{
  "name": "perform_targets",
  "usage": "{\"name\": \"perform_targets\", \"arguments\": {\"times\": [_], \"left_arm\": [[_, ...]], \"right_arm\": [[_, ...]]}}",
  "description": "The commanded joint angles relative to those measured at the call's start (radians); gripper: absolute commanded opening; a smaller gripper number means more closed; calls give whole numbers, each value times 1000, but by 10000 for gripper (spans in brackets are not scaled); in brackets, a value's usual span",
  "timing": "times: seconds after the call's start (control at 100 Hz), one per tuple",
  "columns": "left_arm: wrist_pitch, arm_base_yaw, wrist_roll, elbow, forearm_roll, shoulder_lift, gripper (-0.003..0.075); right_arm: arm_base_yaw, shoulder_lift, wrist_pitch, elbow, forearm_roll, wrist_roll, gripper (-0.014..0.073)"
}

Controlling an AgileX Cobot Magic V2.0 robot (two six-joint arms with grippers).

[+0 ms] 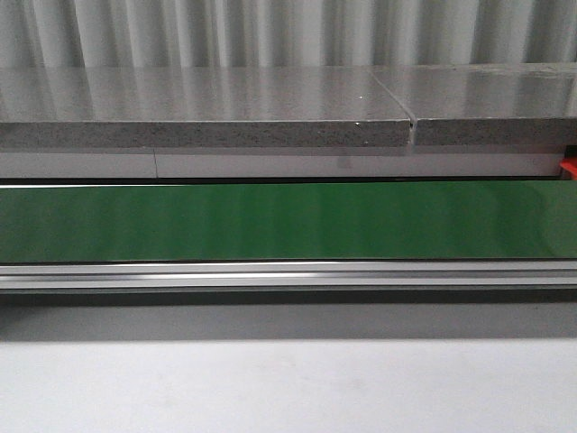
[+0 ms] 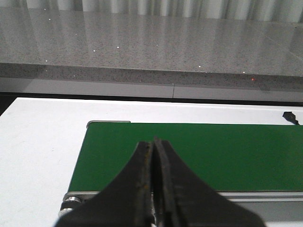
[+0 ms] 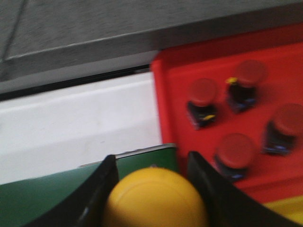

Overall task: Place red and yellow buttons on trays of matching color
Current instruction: 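Carry the yellow button into the yellow tray and open the right gripper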

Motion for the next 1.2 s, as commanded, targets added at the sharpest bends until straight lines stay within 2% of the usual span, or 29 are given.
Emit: {"name": "perform_targets", "arguments": {"times": [0.0,0.19,0.44,0.6,0.89,1.19], "left_arm": [[-75,-7,0,-24,0,11,-21],[-75,-7,0,-24,0,11,-21],[-75,-7,0,-24,0,11,-21],[-75,-7,0,-24,0,11,-21],[-75,-7,0,-24,0,11,-21],[-75,-7,0,-24,0,11,-21]], "right_arm": [[-126,-35,-39,-29,30,29,203],[-323,-36,-40,-27,32,165,203],[-490,-36,22,-26,31,167,203],[-530,-36,20,-2,31,188,203],[-587,-36,-48,136,8,187,203],[-588,-32,-166,277,-13,187,203]]}}
